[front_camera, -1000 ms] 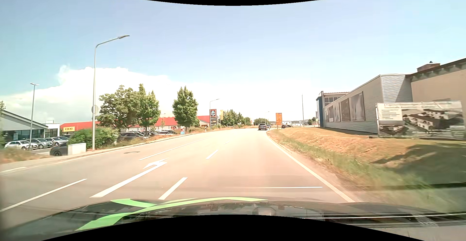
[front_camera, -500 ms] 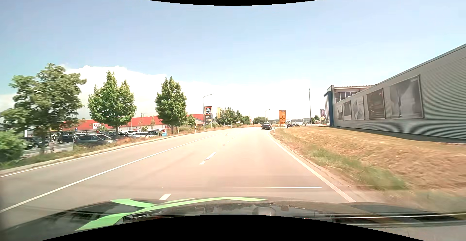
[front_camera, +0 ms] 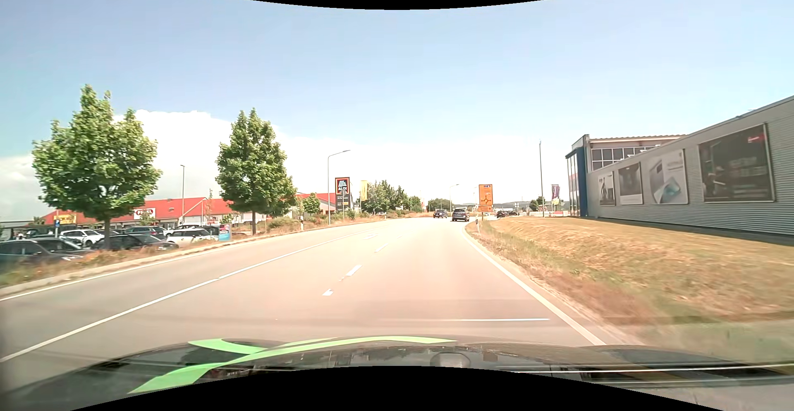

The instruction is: Follow the waypoints while adhering to traffic rules and regulations

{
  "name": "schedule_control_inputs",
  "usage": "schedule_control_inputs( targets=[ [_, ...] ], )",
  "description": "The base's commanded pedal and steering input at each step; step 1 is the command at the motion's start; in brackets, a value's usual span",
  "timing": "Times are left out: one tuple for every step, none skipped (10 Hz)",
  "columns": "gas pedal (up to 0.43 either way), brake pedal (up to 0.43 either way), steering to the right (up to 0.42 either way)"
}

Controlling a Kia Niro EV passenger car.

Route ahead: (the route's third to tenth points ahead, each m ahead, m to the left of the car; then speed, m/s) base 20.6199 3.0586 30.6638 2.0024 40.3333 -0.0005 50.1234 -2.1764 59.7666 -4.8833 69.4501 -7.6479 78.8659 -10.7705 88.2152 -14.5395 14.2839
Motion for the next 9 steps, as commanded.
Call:
schedule_control_inputs(
  targets=[
    [0.008,0.000,0.009],
    [0.008,0.000,0.009],
    [0.008,0.000,0.008],
    [0.008,0.000,0.009],
    [0.000,0.000,0.010],
    [0.000,0.000,0.010],
    [0.000,0.000,0.010],
    [0.000,0.000,0.012],
    [0.000,0.000,0.017]
  ],
)
